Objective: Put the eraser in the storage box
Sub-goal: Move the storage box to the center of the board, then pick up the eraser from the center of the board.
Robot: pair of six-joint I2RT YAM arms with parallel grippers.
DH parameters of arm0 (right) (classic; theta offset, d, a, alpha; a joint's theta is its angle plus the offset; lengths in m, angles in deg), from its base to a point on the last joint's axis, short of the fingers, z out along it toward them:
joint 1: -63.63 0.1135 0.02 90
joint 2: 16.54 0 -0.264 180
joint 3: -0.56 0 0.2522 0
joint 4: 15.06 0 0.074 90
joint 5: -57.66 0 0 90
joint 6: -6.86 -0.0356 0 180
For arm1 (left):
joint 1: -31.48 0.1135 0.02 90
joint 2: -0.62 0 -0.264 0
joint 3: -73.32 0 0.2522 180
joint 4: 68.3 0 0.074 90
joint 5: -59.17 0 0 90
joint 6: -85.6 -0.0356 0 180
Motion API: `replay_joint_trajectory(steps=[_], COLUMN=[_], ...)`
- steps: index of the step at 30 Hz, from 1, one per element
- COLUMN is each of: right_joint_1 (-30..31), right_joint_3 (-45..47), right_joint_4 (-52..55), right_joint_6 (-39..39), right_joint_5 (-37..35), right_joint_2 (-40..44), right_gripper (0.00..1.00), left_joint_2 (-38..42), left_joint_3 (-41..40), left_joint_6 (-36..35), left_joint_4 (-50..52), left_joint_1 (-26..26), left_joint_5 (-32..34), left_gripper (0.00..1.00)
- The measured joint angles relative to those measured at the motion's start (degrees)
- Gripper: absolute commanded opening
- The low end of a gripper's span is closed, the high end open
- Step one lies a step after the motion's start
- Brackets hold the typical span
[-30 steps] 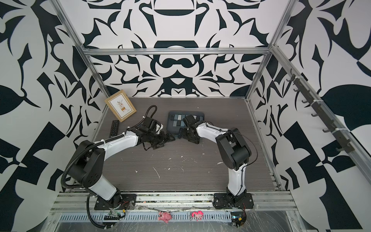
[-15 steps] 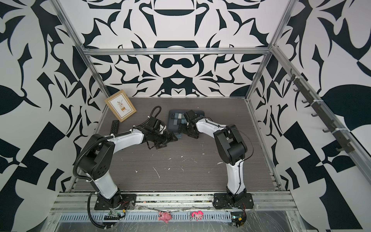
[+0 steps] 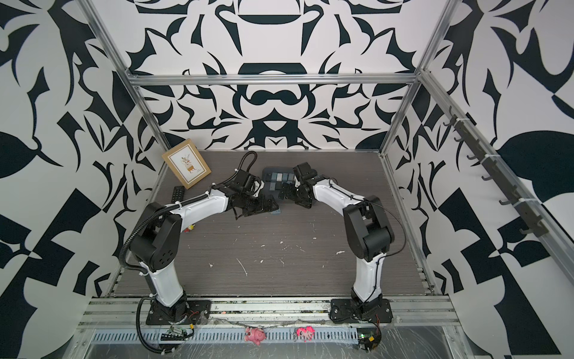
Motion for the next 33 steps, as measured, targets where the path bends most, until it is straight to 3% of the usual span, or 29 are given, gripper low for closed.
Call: replay_joint_trajectory(steps=[7, 14, 21, 27, 30, 33], right_joint_1=[-10.97, -21.97, -24.35, -24.79, -24.79, -24.79], right_joint_3=[7.96, 16.57, 20.20, 21.07, 21.09, 21.16], right_joint_4=[0.81, 2.40, 3.02, 2.93, 2.78, 2.75], right_joint_6=[0.70, 2.40, 3.82, 3.91, 3.91, 3.91], right_joint_5=[2.93, 7.32, 10.88, 12.41, 12.83, 12.90], right_joint_2=[16.26, 21.20, 22.69, 23.15, 23.17, 23.17], right_gripper=[0.98, 0.98, 0.98, 0.98, 0.98, 0.98], left_joint_2=[-3.52, -9.86, -14.34, -15.23, -16.96, -18.47], left_joint_3=[9.03, 15.17, 16.90, 16.90, 17.29, 18.95], left_joint_6=[-14.43, -27.76, -36.96, -40.57, -41.59, -41.99], left_joint_4=[4.72, 7.58, 10.25, 10.80, 11.32, 12.26], left_joint_1=[-2.21, -6.69, -8.63, -8.57, -8.48, -8.44], left_joint_5=[5.62, 11.39, 16.65, 19.34, 19.74, 19.89], left_gripper=[0.99, 0.95, 0.88, 0.86, 0.76, 0.73])
